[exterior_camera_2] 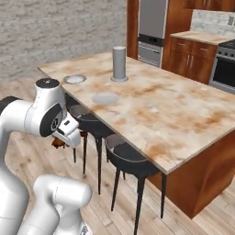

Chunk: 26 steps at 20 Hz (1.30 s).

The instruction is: Take the chicken drumsticks from the pan and place one on each plate on the dining counter.

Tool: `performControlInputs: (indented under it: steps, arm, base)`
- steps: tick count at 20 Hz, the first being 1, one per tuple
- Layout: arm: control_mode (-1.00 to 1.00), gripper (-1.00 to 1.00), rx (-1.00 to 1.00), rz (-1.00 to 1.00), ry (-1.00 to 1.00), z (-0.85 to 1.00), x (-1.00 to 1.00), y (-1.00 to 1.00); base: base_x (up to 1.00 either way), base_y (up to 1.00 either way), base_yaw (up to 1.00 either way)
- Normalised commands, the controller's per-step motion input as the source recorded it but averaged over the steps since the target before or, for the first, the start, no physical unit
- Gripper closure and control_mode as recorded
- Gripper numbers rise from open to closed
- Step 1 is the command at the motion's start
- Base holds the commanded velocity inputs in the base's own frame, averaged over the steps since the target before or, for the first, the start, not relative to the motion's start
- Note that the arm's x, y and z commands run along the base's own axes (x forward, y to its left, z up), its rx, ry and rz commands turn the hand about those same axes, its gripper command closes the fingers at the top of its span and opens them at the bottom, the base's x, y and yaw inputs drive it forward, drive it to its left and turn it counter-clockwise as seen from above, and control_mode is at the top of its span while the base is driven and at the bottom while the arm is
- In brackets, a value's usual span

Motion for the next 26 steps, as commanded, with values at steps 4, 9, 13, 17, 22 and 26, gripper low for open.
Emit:
performControlInputs:
  steps: [4,9,13,17,22,26]
  arm:
    - [1.00,1.00,0.00,0.00,0.00,0.00,0.00,0.00]
    - [1.00,1.00,0.00,0.00,0.00,0.00,0.00,0.00]
    - [1.00,1.00,0.00,0.00,0.00,0.00,0.00,0.00]
    - [1.00,1.00,0.00,0.00,0.00,0.00,0.00,0.00]
    - [1.00,1.00,0.00,0.00,0.00,0.00,0.00,0.00]
    - [1.00,1.00,0.00,0.00,0.00,0.00,0.00,0.00]
  base:
    - [0.48,0.81,-0.43]
    - [0.40,0.85,-0.42]
    - [0.31,0.93,-0.35]
    - [0.40,0.89,-0.37]
    - [0.51,0.83,-0.40]
    - [0.75,0.58,-0.52]
